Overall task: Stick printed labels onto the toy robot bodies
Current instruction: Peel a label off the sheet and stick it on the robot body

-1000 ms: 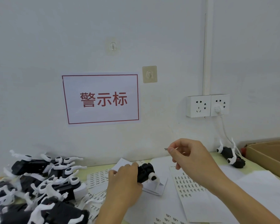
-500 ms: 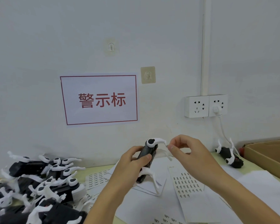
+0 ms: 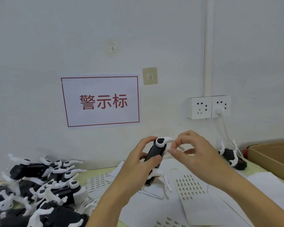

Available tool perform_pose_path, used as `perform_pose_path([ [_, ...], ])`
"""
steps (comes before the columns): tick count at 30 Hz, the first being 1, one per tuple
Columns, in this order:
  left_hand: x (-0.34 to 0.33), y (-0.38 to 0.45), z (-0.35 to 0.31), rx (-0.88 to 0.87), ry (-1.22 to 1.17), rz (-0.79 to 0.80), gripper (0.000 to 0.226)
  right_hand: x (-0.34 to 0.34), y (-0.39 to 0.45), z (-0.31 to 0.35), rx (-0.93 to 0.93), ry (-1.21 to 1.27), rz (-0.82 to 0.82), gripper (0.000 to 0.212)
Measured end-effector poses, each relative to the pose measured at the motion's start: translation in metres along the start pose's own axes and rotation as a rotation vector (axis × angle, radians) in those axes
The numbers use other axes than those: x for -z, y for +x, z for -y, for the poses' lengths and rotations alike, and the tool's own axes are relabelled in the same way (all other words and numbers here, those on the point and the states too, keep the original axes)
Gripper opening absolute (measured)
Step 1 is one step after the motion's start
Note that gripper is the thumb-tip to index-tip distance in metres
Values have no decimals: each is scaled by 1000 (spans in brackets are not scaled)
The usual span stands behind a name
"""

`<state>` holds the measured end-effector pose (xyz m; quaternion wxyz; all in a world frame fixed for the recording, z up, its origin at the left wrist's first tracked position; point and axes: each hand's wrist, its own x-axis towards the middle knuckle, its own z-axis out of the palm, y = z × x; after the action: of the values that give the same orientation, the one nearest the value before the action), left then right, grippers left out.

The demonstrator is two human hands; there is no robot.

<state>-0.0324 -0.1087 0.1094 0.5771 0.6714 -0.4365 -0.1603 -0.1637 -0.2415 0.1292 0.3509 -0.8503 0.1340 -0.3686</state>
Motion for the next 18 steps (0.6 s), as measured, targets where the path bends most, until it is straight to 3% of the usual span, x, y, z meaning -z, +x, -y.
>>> perform_pose_path([
  [18, -7, -3, -5, -52, 27, 31, 50, -3, -5, 2, 171, -346, 20, 23],
])
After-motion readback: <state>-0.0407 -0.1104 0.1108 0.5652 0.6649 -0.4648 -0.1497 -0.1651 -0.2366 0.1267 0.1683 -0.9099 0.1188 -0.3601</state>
